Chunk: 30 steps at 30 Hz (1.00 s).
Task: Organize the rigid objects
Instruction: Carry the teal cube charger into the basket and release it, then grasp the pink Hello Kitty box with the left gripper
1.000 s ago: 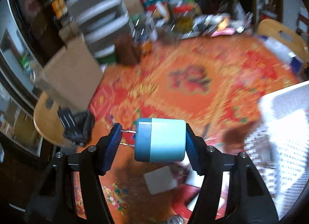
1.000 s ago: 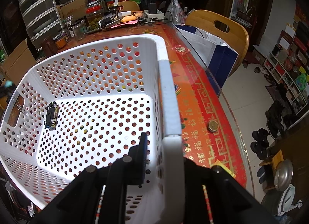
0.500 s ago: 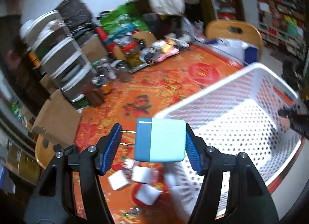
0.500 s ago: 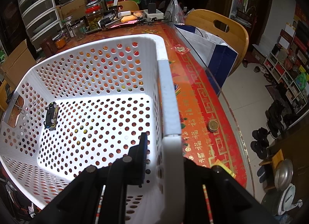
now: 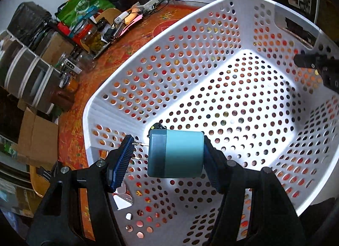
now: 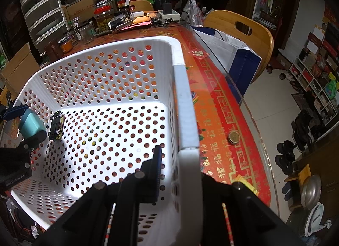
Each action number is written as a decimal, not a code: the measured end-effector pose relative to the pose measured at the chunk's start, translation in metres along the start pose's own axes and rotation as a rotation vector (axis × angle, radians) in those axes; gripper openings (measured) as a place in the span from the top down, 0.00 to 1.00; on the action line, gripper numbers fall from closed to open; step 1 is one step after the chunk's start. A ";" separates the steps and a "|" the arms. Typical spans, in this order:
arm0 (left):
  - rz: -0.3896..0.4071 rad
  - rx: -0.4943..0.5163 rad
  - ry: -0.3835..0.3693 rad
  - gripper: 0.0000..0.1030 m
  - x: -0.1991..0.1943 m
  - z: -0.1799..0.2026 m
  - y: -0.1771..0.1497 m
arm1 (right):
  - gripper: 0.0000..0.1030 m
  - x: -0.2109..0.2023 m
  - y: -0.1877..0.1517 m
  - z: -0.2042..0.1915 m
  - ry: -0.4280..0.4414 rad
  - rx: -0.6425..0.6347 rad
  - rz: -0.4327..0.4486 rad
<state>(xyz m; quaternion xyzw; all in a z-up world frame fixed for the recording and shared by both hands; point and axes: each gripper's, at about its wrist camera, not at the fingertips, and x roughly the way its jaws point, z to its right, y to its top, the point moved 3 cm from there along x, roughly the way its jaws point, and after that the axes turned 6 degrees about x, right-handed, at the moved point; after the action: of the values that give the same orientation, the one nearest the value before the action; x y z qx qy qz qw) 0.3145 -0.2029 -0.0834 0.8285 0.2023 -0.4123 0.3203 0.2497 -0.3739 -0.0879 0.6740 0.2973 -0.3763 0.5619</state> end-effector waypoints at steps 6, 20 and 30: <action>-0.055 -0.004 -0.012 0.41 0.014 -0.009 -0.002 | 0.89 0.001 0.000 -0.001 0.001 -0.001 -0.003; 0.130 -0.141 -0.029 0.13 -0.036 -0.068 -0.026 | 0.89 0.001 -0.003 -0.001 -0.020 -0.002 -0.004; 0.069 -0.460 0.027 0.00 -0.012 -0.212 -0.108 | 0.89 -0.002 -0.004 0.000 -0.015 -0.001 -0.004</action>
<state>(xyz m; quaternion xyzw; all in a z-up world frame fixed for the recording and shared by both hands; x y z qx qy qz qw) 0.3600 0.0209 -0.0162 0.7454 0.2669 -0.3332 0.5120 0.2453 -0.3735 -0.0888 0.6705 0.2944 -0.3822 0.5636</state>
